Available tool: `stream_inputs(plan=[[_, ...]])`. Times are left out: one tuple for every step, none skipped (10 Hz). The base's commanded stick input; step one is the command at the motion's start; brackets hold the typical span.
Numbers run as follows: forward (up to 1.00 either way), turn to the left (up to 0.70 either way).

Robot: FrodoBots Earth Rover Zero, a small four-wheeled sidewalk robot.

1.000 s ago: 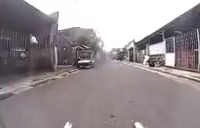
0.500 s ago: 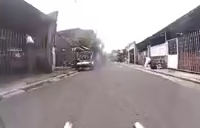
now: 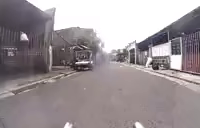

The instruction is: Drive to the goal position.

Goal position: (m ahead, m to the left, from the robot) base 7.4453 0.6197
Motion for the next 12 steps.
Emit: stream_inputs(plan=[[0.70, 0.00], [0.70, 0.00], [0.70, 0.00], [0.70, 0.00], [0.70, 0.00], [0.70, 0.00], [0.70, 0.00], [0.70, 0.00], [0.70, 0.00], [0.70, 0.00], [0.70, 0.00], [0.70, -0.01]])
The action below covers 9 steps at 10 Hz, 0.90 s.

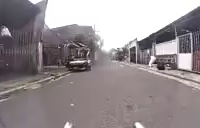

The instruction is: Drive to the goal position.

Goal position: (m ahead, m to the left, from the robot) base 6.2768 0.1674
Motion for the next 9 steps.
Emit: stream_inputs(plan=[[0.70, -0.01], [0.70, -0.04], [0.70, -0.07], [0.70, -0.08], [0.70, -0.04], [0.70, -0.01], [0.70, 0.00], [0.70, 0.00], [0.70, -0.08]])
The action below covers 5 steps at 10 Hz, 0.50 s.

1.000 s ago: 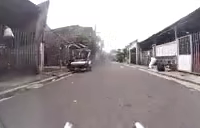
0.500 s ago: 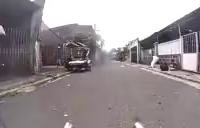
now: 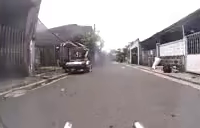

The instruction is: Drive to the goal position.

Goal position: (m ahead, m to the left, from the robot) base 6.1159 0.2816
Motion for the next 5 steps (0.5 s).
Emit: stream_inputs(plan=[[0.70, -0.11], [0.70, -0.13], [0.70, -0.13], [0.70, -0.13], [0.70, -0.13]])
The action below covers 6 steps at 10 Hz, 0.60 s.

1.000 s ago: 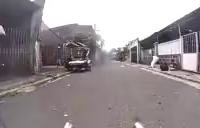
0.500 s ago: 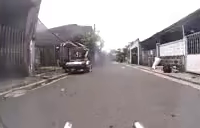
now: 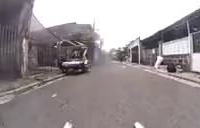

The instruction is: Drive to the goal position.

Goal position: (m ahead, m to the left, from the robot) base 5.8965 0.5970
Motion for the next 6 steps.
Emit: stream_inputs(plan=[[0.70, -0.14], [0.70, -0.14], [0.70, -0.13], [0.70, -0.13], [0.70, -0.13], [0.70, -0.13]])
